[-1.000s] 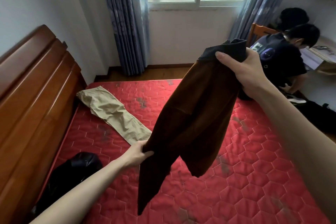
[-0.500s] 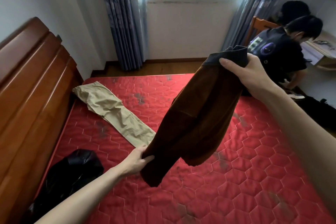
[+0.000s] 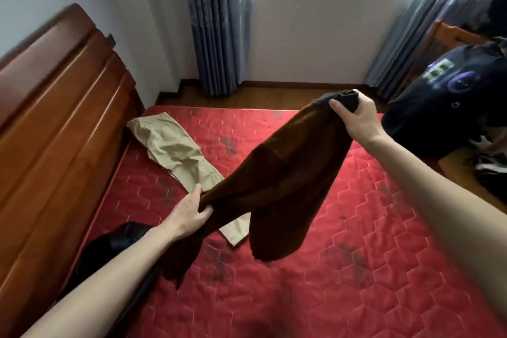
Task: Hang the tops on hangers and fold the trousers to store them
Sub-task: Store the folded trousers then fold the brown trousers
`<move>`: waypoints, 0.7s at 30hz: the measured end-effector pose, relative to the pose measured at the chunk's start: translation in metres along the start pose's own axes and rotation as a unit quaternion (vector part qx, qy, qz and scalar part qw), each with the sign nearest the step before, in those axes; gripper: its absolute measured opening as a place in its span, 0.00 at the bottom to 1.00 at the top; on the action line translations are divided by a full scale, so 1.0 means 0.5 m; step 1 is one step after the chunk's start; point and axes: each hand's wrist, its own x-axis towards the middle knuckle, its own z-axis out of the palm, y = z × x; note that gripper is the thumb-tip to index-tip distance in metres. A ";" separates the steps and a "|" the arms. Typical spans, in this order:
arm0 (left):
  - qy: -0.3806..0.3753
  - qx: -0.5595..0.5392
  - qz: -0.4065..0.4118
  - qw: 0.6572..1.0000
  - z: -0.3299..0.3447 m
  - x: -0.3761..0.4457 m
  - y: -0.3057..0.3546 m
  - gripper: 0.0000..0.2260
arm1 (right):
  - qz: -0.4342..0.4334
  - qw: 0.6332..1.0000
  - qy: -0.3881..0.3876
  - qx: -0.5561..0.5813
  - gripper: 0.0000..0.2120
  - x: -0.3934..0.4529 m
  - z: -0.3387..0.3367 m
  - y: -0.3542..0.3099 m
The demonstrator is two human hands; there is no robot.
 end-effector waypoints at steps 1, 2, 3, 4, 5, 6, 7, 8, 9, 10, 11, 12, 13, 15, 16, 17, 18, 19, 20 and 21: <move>-0.003 0.014 0.011 1.000 -0.021 0.020 0.007 0.14 | -0.010 1.000 0.016 -0.002 0.07 0.027 0.003 -0.006; -0.003 0.034 0.026 0.999 -0.042 0.038 0.017 0.15 | -0.021 0.999 0.033 -0.004 0.07 0.051 0.003 -0.015; 0.004 0.053 0.046 0.998 -0.063 0.053 0.027 0.16 | -0.035 0.998 0.051 -0.006 0.07 0.071 0.001 -0.024; 0.020 0.065 0.071 0.995 -0.081 0.066 0.036 0.19 | -0.049 0.996 0.070 -0.010 0.07 0.083 -0.003 -0.033; 0.043 0.070 0.099 0.992 -0.096 0.077 0.041 0.22 | -0.065 0.993 0.093 -0.017 0.08 0.089 -0.010 -0.037; 0.067 0.078 0.121 0.987 -0.109 0.086 0.047 0.24 | -0.078 0.989 0.119 -0.028 0.11 0.088 -0.016 -0.038; 0.090 0.093 0.135 0.982 -0.117 0.092 0.051 0.23 | -0.089 0.985 0.145 -0.036 0.14 0.079 -0.024 -0.033; 0.112 0.115 0.141 0.977 -0.122 0.093 0.056 0.19 | -0.096 0.981 0.164 -0.044 0.15 0.062 -0.032 -0.025; 0.135 0.147 0.145 0.969 -0.122 0.092 0.057 0.15 | -0.104 0.979 0.171 -0.045 0.16 0.041 -0.040 -0.010; 0.150 0.177 0.147 0.962 -0.118 0.089 0.057 0.13 | -0.112 0.978 0.171 -0.050 0.16 0.014 -0.047 0.008; 0.157 0.204 0.149 0.955 -0.109 0.084 0.055 0.13 | -0.119 0.977 0.166 -0.061 0.15 -0.016 -0.053 0.031; 0.158 0.230 0.153 0.948 -0.095 0.076 0.050 0.14 | -0.121 0.978 0.152 -0.080 0.13 -0.050 -0.058 0.059; 0.158 0.253 0.166 0.940 -0.074 0.068 0.039 0.16 | -0.116 0.981 0.128 -0.091 0.13 -0.088 -0.060 0.094; 0.141 0.306 0.189 0.922 -0.018 0.053 0.007 0.20 | -0.095 0.987 0.067 -0.110 0.14 -0.173 -0.054 0.178; 0.127 0.326 0.188 0.918 0.020 0.046 -0.013 0.22 | -0.072 0.990 0.031 -0.119 0.16 -0.218 -0.045 0.228; 0.107 0.343 0.187 0.914 0.065 0.041 -0.039 0.24 | -0.051 0.991 -0.019 -0.124 0.18 -0.263 -0.035 0.283; 0.085 0.351 0.182 0.915 0.116 0.034 -0.073 0.26 | -0.020 0.989 -0.071 -0.130 0.21 -0.313 -0.019 0.342; 0.049 0.364 0.178 0.913 0.171 0.025 -0.107 0.27 | 0.013 0.982 -0.130 -0.134 0.28 -0.368 -0.001 0.403; 0.013 0.375 0.170 0.911 0.234 0.009 -0.142 0.28 | 0.041 0.970 -0.188 -0.147 0.37 -0.426 0.024 0.475; -0.034 0.385 0.168 0.907 0.293 -0.013 -0.177 0.25 | 0.040 0.962 -0.212 -0.170 0.44 -0.482 0.047 0.545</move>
